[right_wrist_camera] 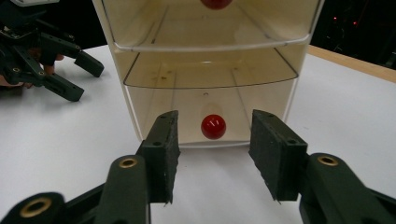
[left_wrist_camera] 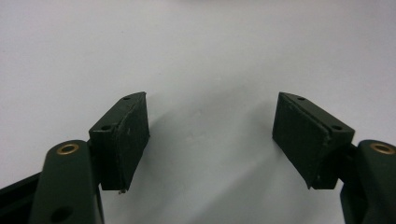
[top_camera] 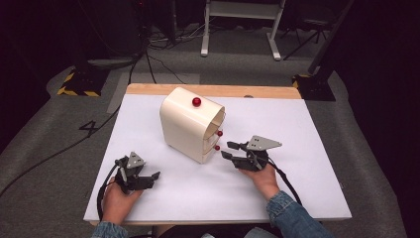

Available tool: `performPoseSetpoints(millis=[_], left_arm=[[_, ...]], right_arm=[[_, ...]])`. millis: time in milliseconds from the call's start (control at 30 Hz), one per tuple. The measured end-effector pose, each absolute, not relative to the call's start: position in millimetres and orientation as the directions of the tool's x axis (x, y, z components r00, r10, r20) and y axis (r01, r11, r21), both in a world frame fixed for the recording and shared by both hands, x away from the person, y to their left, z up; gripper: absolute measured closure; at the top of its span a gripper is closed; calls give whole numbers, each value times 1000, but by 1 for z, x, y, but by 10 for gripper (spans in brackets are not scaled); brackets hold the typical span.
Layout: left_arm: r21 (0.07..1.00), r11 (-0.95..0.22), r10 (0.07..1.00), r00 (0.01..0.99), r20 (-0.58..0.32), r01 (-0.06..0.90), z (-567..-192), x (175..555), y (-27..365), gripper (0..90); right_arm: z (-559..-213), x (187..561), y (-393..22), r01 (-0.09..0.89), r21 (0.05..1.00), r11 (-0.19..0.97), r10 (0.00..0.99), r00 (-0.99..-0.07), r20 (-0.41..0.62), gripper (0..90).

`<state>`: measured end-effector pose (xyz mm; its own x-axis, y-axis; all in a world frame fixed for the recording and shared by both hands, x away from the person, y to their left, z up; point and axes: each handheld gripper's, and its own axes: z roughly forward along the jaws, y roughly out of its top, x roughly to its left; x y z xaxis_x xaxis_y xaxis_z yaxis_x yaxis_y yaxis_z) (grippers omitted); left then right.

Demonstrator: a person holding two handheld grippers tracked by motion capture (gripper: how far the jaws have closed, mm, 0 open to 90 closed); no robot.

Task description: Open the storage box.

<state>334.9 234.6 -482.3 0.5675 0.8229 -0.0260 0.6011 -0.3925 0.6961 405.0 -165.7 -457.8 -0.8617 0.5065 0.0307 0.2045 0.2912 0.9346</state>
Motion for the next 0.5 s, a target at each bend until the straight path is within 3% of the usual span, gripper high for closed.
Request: performPoseSetpoints(millis=[500], left_arm=[[697, -392, 823, 567, -25, 601, -482, 335, 234, 274]], right_arm=[[-475, 419, -150, 223, 935, 274, 493, -868, 62, 672]])
